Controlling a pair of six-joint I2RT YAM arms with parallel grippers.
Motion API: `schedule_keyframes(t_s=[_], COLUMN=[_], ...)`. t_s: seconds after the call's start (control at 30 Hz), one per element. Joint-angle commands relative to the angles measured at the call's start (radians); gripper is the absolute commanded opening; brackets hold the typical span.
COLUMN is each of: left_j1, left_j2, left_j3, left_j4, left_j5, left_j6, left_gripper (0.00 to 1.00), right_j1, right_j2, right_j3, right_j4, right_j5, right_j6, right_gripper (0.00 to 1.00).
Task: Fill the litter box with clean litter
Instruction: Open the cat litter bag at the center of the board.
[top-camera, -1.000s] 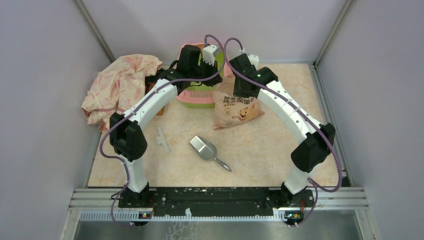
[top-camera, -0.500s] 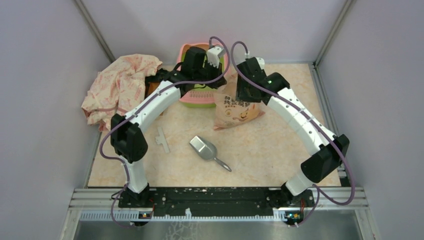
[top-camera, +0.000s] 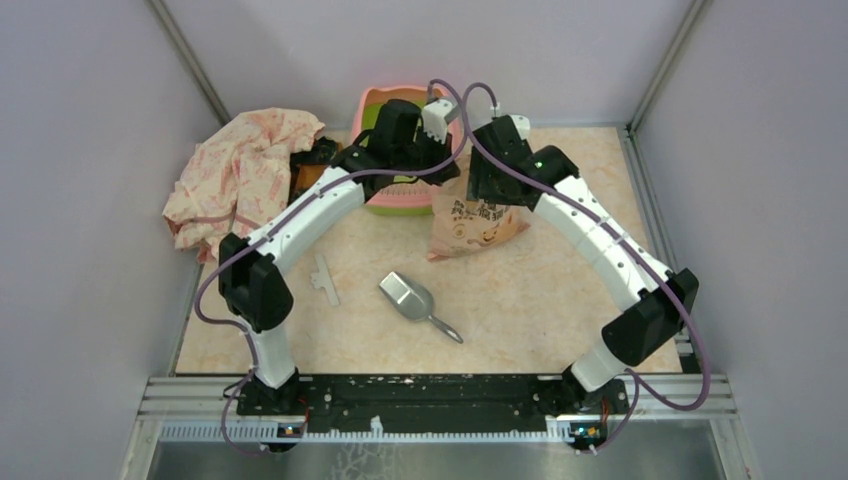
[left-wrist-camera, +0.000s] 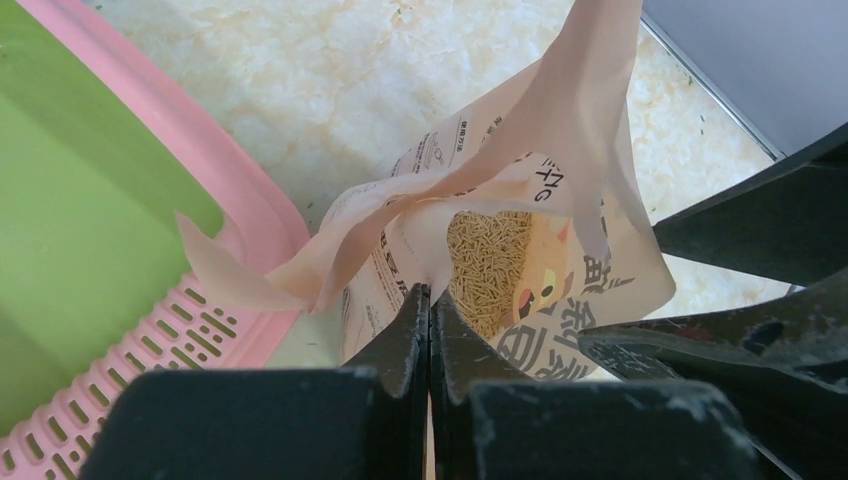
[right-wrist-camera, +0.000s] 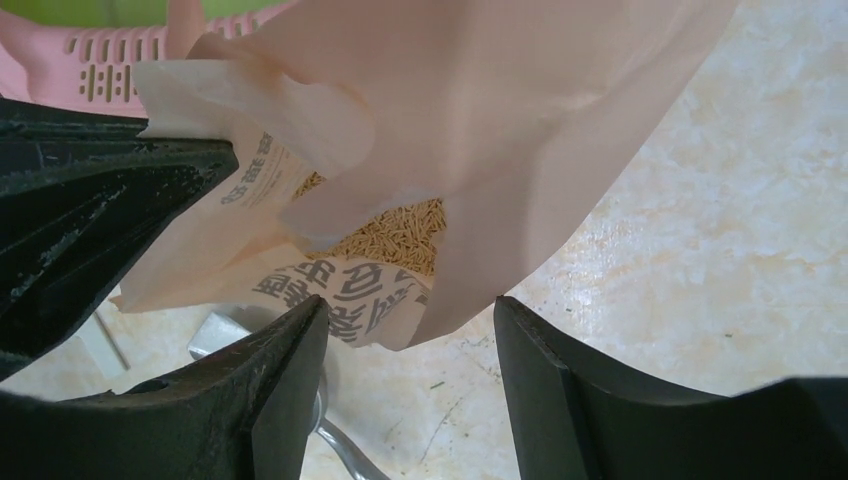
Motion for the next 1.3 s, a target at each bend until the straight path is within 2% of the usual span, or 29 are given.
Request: schedule_keyframes(t_s=[0.0, 0.27, 0.37, 0.4, 0.57, 0.8, 0.93, 1.1, 1.17, 1.23, 1.27], left_j1=[-0.018, -0.023, -0.022, -0.023, -0.022, -0.022, -0.022, -0.022, -0.022, -0.022, -0.022], left_j2=[-0.084, -0.107, -0.098, -0.091, -0.046, 0.004, 0.034, 0.047, 0.034, 0.021, 0.014], left_j3=[-0.005, -0.031, -0.025, -0.018, 0.035, 0.107, 0.141, 0.147, 0.121, 0.098, 0.089], left_j4=[0.047, 0.038, 0.028, 0.023, -0.002, -0.026, -0.029, -0.039, -0.023, -0.015, -0.014], left_j5=[-0.005, -0.02, -0.037, -0.042, -0.046, -0.034, -0.034, -0.034, -0.031, -0.033, -0.033], left_j6=[-0.009, 0.0, 0.015, 0.019, 0.034, 0.036, 0.036, 0.029, 0.025, 0.023, 0.022], left_gripper=[0.0, 0.0, 0.0, 0.0, 0.0, 0.0, 0.0, 0.0, 0.0, 0.0, 0.0], right_j1=[0.024, 0.045, 0.045, 0.045, 0.045, 0.045, 0.046, 0.044, 0.044, 0.044, 0.042], right_j2=[-0.027, -0.085, -0.119, -0.127, -0.157, -0.214, -0.211, -0.189, -0.178, -0.182, -0.185], right_j3=[0.027, -0.108, -0.169, -0.182, -0.194, -0.167, -0.113, -0.081, -0.07, -0.051, -0.039], right_j4=[0.02, 0.02, 0.028, 0.03, 0.037, 0.086, 0.095, 0.052, 0.028, 0.012, 0.003], right_j5=[0.069, 0.16, 0.168, 0.167, 0.149, 0.089, -0.01, 0.0, 0.021, 0.048, 0.063], right_j6=[0.018, 0.036, 0.038, 0.038, 0.018, -0.072, -0.092, -0.092, -0.08, -0.061, -0.045], right_gripper=[0.62, 0.57, 0.48, 0.44, 0.0, 0.0, 0.0, 0.0, 0.15, 0.36, 0.42])
